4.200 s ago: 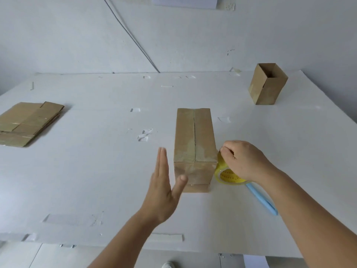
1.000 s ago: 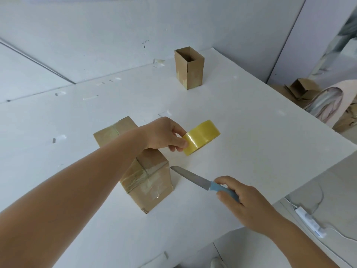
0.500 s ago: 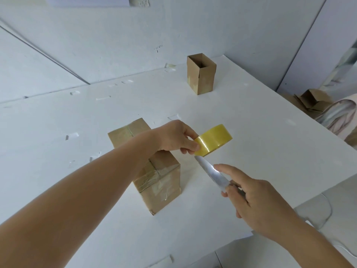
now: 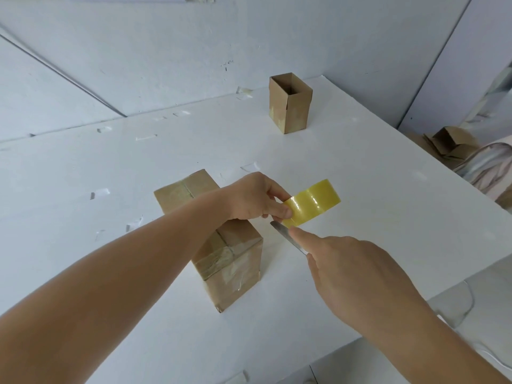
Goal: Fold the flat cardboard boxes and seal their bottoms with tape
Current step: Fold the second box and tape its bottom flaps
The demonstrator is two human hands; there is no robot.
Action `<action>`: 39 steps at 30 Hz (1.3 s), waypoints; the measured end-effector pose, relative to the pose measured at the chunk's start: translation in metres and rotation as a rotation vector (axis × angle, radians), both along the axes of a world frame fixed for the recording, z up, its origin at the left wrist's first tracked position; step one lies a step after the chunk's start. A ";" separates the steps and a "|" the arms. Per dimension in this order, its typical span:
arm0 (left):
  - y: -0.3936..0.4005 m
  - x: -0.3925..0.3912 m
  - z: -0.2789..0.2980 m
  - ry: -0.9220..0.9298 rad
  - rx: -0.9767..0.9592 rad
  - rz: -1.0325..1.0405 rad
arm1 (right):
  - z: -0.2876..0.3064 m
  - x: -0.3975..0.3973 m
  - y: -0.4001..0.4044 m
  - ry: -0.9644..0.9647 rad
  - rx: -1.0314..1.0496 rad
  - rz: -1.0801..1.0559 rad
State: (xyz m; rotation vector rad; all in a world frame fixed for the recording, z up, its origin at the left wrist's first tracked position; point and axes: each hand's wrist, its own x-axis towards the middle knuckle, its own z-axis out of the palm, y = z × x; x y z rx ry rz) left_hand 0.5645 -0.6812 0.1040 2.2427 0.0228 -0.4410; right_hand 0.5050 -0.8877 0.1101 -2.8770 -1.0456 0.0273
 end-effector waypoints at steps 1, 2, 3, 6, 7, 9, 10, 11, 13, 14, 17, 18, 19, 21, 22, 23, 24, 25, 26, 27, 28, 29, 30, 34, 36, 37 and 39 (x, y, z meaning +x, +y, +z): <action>0.001 0.000 0.000 -0.002 -0.015 -0.001 | -0.001 0.000 0.002 -0.010 -0.022 0.007; 0.002 0.000 -0.001 -0.005 -0.022 -0.004 | -0.002 0.001 0.004 -0.019 -0.051 0.014; 0.002 0.000 -0.001 -0.009 -0.026 -0.007 | -0.003 0.002 0.007 -0.023 -0.076 0.017; 0.003 0.001 -0.001 -0.051 -0.092 0.024 | -0.019 0.010 0.010 0.035 -0.099 0.022; 0.004 0.001 -0.001 -0.068 -0.139 0.034 | -0.027 0.012 0.009 0.077 -0.075 0.018; 0.007 0.001 0.000 -0.102 -0.193 0.056 | -0.042 0.018 0.006 0.123 0.003 -0.002; 0.009 0.001 -0.001 -0.104 -0.199 0.067 | -0.049 0.023 0.003 0.150 0.042 -0.010; 0.009 0.001 -0.002 -0.099 -0.194 0.070 | -0.056 0.028 0.000 0.184 0.066 -0.019; 0.008 0.001 -0.003 -0.095 -0.180 0.062 | -0.074 0.037 -0.005 0.261 0.089 -0.049; 0.007 0.001 -0.003 -0.091 -0.177 0.062 | -0.083 0.042 -0.006 0.325 0.083 -0.071; 0.005 0.001 -0.002 -0.082 -0.173 0.075 | -0.111 0.055 -0.011 0.459 0.085 -0.113; 0.004 0.001 -0.001 -0.075 -0.166 0.075 | -0.118 0.058 -0.012 0.467 0.076 -0.119; 0.003 0.001 0.000 -0.068 -0.159 0.076 | -0.122 0.061 -0.012 0.451 0.062 -0.129; 0.002 0.001 0.001 -0.061 -0.158 0.077 | -0.128 0.065 -0.012 0.373 0.031 -0.171; 0.002 0.000 0.001 -0.061 -0.159 0.077 | -0.129 0.065 -0.011 0.329 0.051 -0.188; 0.002 0.000 0.001 -0.061 -0.159 0.078 | -0.127 0.062 -0.007 0.306 0.111 -0.197; 0.002 0.000 0.001 -0.063 -0.158 0.079 | -0.120 0.056 0.000 0.325 0.215 -0.219; 0.002 0.000 0.001 -0.066 -0.156 0.080 | -0.114 0.049 0.008 0.371 0.346 -0.234; 0.002 0.000 0.001 -0.068 -0.156 0.083 | -0.105 0.041 0.015 0.454 0.482 -0.254; 0.002 0.000 0.001 -0.069 -0.156 0.087 | -0.096 0.032 0.023 0.560 0.617 -0.275; 0.001 0.000 0.000 -0.073 -0.158 0.088 | -0.085 0.024 0.031 0.679 0.750 -0.306; 0.001 0.000 0.000 -0.079 -0.159 0.089 | -0.076 0.016 0.039 0.803 0.877 -0.347; 0.001 0.000 0.000 -0.084 -0.159 0.090 | -0.068 0.010 0.047 0.928 0.985 -0.389; 0.000 0.000 0.000 -0.087 -0.160 0.096 | -0.059 0.002 0.073 1.245 1.270 -0.557; 0.001 0.000 0.000 -0.083 -0.162 0.100 | -0.058 0.003 0.081 1.317 1.382 -0.638; 0.001 -0.001 0.000 -0.082 -0.165 0.102 | -0.057 0.003 0.084 1.343 1.422 -0.670; 0.002 -0.001 0.000 -0.082 -0.173 0.109 | -0.056 0.004 0.088 1.368 1.456 -0.718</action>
